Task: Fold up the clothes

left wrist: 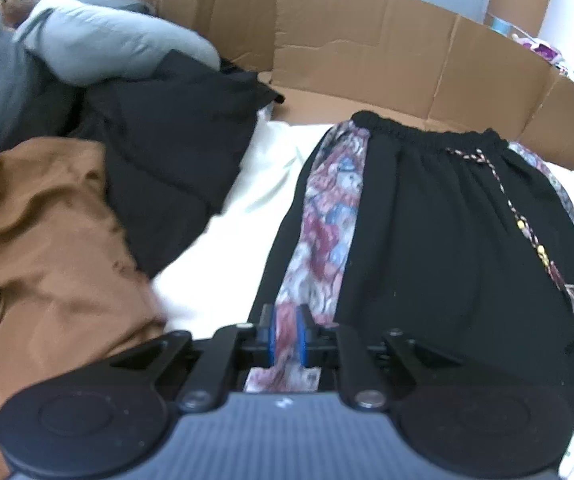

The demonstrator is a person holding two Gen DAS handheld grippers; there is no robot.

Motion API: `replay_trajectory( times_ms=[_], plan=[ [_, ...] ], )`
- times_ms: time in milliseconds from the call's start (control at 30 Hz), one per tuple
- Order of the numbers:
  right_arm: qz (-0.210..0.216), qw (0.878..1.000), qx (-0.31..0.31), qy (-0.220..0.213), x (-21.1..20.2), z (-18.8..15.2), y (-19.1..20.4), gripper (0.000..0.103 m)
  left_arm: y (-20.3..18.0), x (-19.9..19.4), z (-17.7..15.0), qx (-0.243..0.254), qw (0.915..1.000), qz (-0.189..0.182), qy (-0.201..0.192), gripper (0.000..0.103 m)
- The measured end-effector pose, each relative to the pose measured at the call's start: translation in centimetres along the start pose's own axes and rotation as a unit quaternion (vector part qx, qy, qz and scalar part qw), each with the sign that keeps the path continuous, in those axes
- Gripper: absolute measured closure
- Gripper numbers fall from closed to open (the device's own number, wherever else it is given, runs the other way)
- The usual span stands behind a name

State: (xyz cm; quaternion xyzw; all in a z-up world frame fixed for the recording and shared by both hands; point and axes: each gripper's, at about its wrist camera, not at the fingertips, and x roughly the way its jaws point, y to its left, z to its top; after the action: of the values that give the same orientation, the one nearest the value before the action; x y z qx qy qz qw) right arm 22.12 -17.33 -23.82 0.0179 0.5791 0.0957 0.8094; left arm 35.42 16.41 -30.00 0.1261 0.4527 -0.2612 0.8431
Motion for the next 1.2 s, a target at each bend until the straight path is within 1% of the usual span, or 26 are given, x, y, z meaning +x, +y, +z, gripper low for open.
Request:
replay_trajectory(
  times_ms=[33,67,200,300,367,467,700,800,900,1033,1100,1133,1200],
  plan=[
    [-0.003,1.000,-0.002,-0.002,-0.2,0.2,-0.4,0.069,-0.1,0.5,0.2,0.002,1.0000,0.002,-0.001,0.083],
    [-0.005,1.000,0.001,-0.007,-0.3,0.3,-1.0,0.069,-0.2,1.0,0.3,0.003,1.0000,0.005,-0.001,0.083],
    [-0.014,0.997,0.058,-0.038,-0.2,-1.7,-3.7,0.069,-0.7,2.8,0.8,0.007,0.9998,0.017,0.000,0.083],
    [-0.014,0.995,0.093,-0.041,0.5,-3.2,-5.1,0.069,-1.2,3.9,0.8,0.017,0.9996,0.021,0.006,0.083],
    [-0.015,0.994,0.103,-0.038,1.1,-3.8,-5.7,0.069,-1.4,4.4,0.7,0.022,0.9992,0.033,0.008,0.083],
    [-0.014,0.994,0.107,-0.037,1.6,-4.5,-6.1,0.069,-1.8,5.0,0.5,0.025,0.9984,0.051,0.007,0.083],
    [0.004,0.991,0.122,-0.055,2.1,-5.9,-6.6,0.069,-1.3,4.1,0.7,0.009,0.9985,0.053,-0.011,0.083],
    [0.010,0.990,0.132,-0.058,3.0,-6.6,-7.0,0.069,-1.3,4.5,0.6,0.018,0.9983,0.055,0.000,0.083],
    [0.014,0.988,0.149,-0.049,3.6,-7.3,-7.6,0.069,-1.7,5.3,0.4,0.032,0.9978,0.058,0.008,0.083],
    [0.005,0.990,0.137,-0.045,3.6,-7.6,-7.8,0.069,-1.8,6.3,-0.1,0.037,0.9970,0.064,0.020,0.083],
    [0.005,0.989,0.139,-0.046,3.5,-7.6,-8.0,0.069,-1.7,6.7,-0.4,0.044,0.9966,0.066,0.023,0.083],
    [0.004,0.989,0.139,-0.046,3.4,-7.6,-8.1,0.069,-1.7,6.8,-0.5,0.048,0.9964,0.066,0.024,0.081],
    [0.004,0.989,0.140,-0.047,3.3,-7.6,-8.2,0.069,-1.4,6.6,-0.5,0.044,0.9965,0.068,0.021,0.081]
  ],
)
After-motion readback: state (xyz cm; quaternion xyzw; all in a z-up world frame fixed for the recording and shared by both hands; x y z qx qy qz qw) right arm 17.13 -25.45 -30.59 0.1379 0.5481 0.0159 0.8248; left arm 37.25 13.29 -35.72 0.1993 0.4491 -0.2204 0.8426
